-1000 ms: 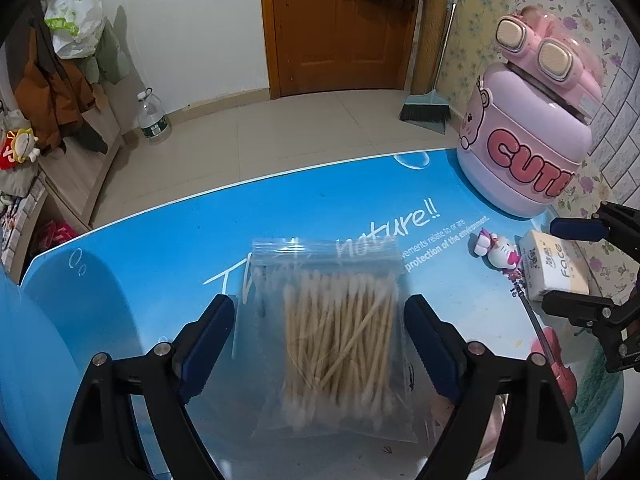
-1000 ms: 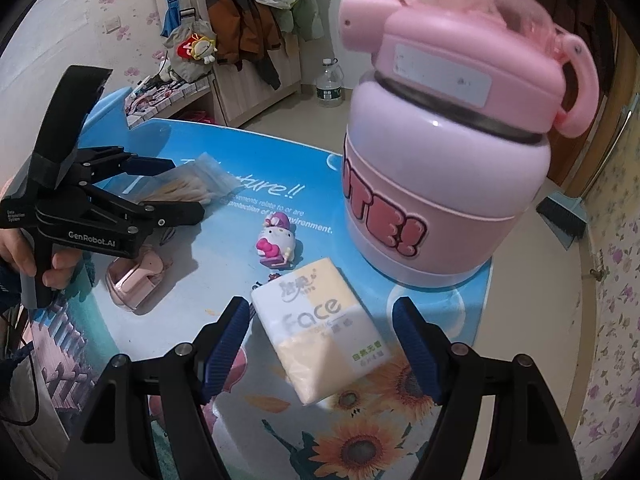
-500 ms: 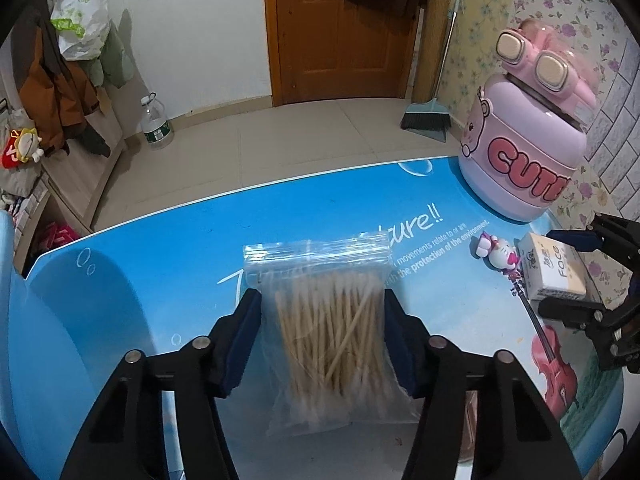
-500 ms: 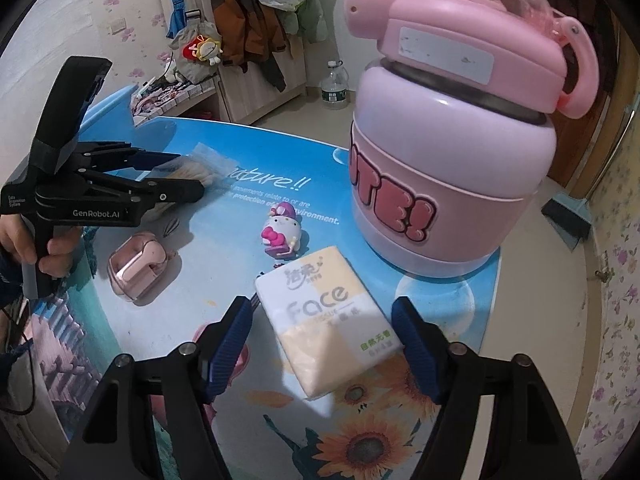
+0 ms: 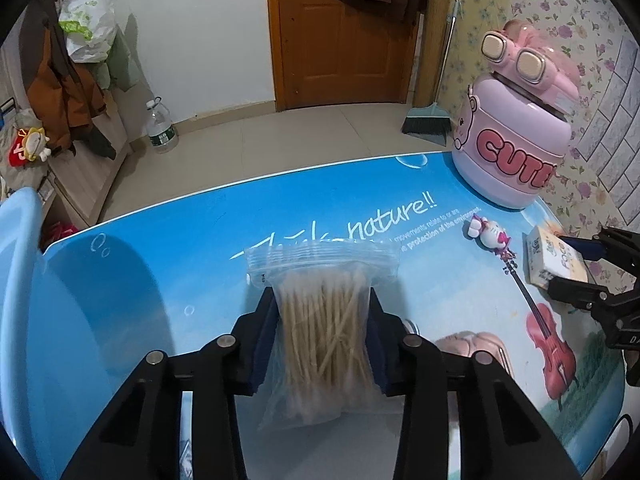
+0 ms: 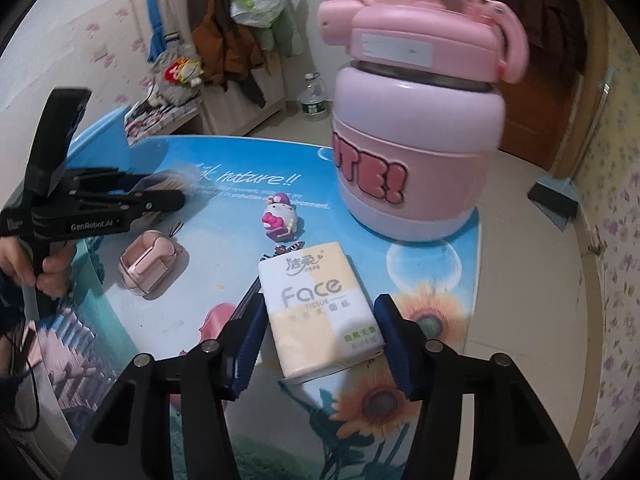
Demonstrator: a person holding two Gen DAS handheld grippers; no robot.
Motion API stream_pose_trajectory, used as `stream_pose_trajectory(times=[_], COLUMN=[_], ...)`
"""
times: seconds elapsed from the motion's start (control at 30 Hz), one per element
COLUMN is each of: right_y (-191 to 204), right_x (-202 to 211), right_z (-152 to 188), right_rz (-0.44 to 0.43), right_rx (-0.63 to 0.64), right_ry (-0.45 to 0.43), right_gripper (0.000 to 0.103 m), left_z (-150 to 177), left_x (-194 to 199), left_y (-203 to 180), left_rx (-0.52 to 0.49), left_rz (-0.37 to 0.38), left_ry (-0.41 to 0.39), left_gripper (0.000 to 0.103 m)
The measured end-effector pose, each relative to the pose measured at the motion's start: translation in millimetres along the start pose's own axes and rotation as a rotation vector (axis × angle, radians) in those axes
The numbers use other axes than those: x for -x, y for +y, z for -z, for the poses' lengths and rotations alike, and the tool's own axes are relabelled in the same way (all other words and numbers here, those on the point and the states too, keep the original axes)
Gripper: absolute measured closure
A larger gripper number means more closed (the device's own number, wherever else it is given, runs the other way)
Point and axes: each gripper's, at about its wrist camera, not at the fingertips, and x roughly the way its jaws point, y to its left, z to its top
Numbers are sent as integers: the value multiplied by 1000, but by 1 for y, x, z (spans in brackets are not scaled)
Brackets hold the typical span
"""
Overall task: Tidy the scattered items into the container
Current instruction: 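Close the left gripper on the swab bag while the right gripper grasps the tissue pack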
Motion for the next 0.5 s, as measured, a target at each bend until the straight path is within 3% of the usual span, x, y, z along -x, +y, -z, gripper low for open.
stream_pose_trajectory(times=[0.3, 0.5], right_y=[14, 32], right_x=[34, 54], right_z=[13, 18], right_rz=[50, 94], right_rx=[-81, -135], right_ry=[-71, -106], right_gripper=[47, 47], left_z=[18, 27], left_x=[23, 57], left_y=[2, -3], left_rx=[7, 2], left_rz=[-6, -11], left_ry=[-15, -71], left_gripper=[68, 68])
